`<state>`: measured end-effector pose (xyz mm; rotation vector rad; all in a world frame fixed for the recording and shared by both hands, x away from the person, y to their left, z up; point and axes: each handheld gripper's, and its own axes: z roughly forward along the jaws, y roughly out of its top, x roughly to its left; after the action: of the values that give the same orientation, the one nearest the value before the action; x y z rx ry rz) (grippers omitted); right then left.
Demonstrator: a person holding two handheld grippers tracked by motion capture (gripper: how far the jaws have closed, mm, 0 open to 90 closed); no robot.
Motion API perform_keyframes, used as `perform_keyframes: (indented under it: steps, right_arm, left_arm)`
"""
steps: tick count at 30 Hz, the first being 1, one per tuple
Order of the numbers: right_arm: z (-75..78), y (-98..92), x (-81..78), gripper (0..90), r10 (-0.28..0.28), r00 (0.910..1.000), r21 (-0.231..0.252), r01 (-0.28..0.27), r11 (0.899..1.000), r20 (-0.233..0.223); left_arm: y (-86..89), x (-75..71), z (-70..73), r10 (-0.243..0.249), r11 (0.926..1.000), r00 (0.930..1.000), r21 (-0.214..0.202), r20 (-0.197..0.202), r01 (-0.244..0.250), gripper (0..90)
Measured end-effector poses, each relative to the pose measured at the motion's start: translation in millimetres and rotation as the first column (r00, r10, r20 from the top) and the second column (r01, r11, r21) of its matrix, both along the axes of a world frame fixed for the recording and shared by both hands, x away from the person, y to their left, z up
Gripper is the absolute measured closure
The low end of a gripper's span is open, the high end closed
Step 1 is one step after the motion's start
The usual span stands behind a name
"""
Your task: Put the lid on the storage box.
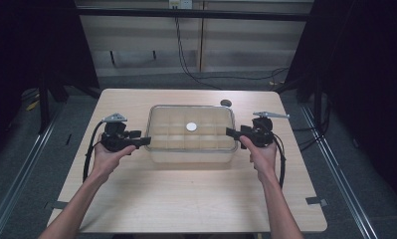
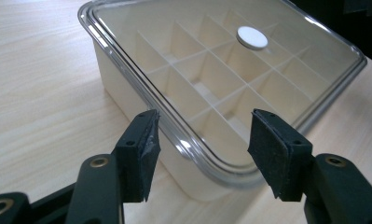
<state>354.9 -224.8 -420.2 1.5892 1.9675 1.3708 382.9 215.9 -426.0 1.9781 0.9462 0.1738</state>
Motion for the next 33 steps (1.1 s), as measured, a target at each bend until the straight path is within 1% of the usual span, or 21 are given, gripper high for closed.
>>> perform_keyframes:
  steps: [2,4,5,6,7,8,9,10,13,14,17,20,22,23,24,25,26,27,29,30,33]
  right_arm:
    - [0.8,0.1,-9.1,28.3,0.014,0.9998,-0.004,-0.014,1.000,0.011]
    - [2.1,-0.7,-18.1,27.2,0.022,0.9996,-0.013,-0.021,1.000,0.016]
    - [2.1,-0.7,-18.1,27.2,0.022,0.9996,-0.013,-0.021,1.000,0.016]
    - [1.8,-2.9,-27.9,26.8,0.031,0.9994,-0.016,-0.030,0.999,0.018]
    - [1.8,-2.9,-27.9,26.8,0.031,0.9994,-0.016,-0.030,0.999,0.018]
    - [1.1,-5.9,-36.3,26.8,0.036,0.9992,-0.013,-0.036,0.999,0.020]
    - [0.6,-7.2,-39.1,26.7,0.032,0.9992,-0.016,-0.032,0.999,0.024]
    - [0.6,-7.2,-39.1,26.7,0.032,0.9992,-0.016,-0.032,0.999,0.024]
    - [0.5,-12.3,-50.1,25.8,0.025,0.9995,-0.009,-0.025,1.000,0.021]
    - [0.5,-16.1,-58.3,25.3,0.022,0.9994,-0.012,-0.022,1.000,0.028]
    - [-0.4,-18.9,-68.2,26.0,0.027,0.9993,-0.029,-0.026,0.999,0.024]
    - [-4.1,-21.2,-80.6,26.6,0.036,0.9990,-0.005,-0.036,0.999,0.028]
    - [-4.7,-21.2,-83.4,26.6,0.036,0.9990,-0.007,-0.036,0.999,0.028]
    - [-6.2,-21.4,-91.5,26.6,0.034,0.9989,-0.012,-0.033,0.999,0.032]
    - [-6.3,-21.4,-94.8,26.6,0.037,0.9988,-0.018,-0.037,0.999,0.033]
    - [-6.3,-21.4,-94.8,26.6,0.037,0.9988,-0.018,-0.037,0.999,0.033]
    - [-5.7,-21.6,-100.6,26.3,0.046,0.9986,-0.048,-0.045,0.998,0.027]
    - [-5.6,-21.6,-102.9,26.3,0.045,0.9986,-0.051,-0.043,0.998,0.028]
    - [-6.1,-23.4,-109.2,26.2,0.043,0.9987,-0.046,-0.042,0.998,0.028]
    - [-6.3,-23.8,-112.3,26.2,0.035,0.9990,-0.047,-0.033,0.998,0.027]
    - [-8.9,-25.4,-121.1,25.4,0.023,0.9992,-0.039,-0.022,0.999,0.033]
  left_arm:
    - [2.5,-6.0,1.1,0.003,1.0000,0.9999,0.008,0.012,-0.003,42.0]
    - [7.5,-12.1,2.3,-0.001,1.0000,0.9999,-0.009,0.015,0.001,39.8]
    - [7.5,-12.1,2.3,-0.001,1.0000,0.9999,-0.009,0.015,0.001,37.6]
    - [12.5,-18.4,2.0,0.009,0.9999,0.9996,-0.004,0.027,-0.009,37.3]
    - [12.5,-18.4,2.0,0.009,0.9999,0.9996,-0.004,0.027,-0.009,36.3]
    - [17.9,-22.8,1.2,0.018,0.9997,0.9997,-0.016,0.014,-0.017,34.9]
    - [20.2,-25.0,0.9,0.021,0.9995,0.9996,-0.023,0.017,-0.021,34.9]
    - [20.2,-25.0,0.9,0.021,0.9995,0.9996,-0.023,0.017,-0.021,34.9]
    - [27.1,-32.7,0.6,0.031,0.9995,0.9993,-0.013,0.022,-0.030,32.4]
    - [30.4,-37.7,-0.8,0.042,0.9990,0.9988,-0.015,0.023,-0.042,32.0]
    - [33.6,-45.9,-6.7,0.052,0.9986,0.9984,0.009,0.024,-0.052,30.2]
    - [37.1,-53.6,-10.2,0.042,0.9989,0.9989,0.019,0.020,-0.042,29.5]
    - [37.9,-56.4,-10.5,0.039,0.9988,0.9991,0.028,0.020,-0.039,28.2]
    - [39.9,-64.6,-9.3,0.023,0.9987,0.9996,0.045,0.015,-0.023,28.2]
    - [40.0,-69.1,-8.3,0.023,0.9985,0.9994,0.049,0.027,-0.024,28.2]
    - [40.0,-69.1,-8.3,0.023,0.9985,0.9994,0.049,0.027,-0.024,28.2]
    - [41.6,-80.3,-6.9,0.007,0.9984,0.9991,0.056,0.041,-0.009,28.1]
    - [41.6,-85.1,-7.3,0.001,0.9984,0.9996,0.057,0.029,-0.003,27.8]
    - [42.0,-95.1,-8.6,-0.019,0.9969,0.9993,0.077,0.031,0.017,27.0]
    - [42.5,-98.2,-9.0,-0.015,0.9963,0.9994,0.085,0.032,0.012,27.0]
    - [44.8,-105.0,-10.7,-0.005,0.9970,0.9997,0.078,0.025,0.004,27.6]
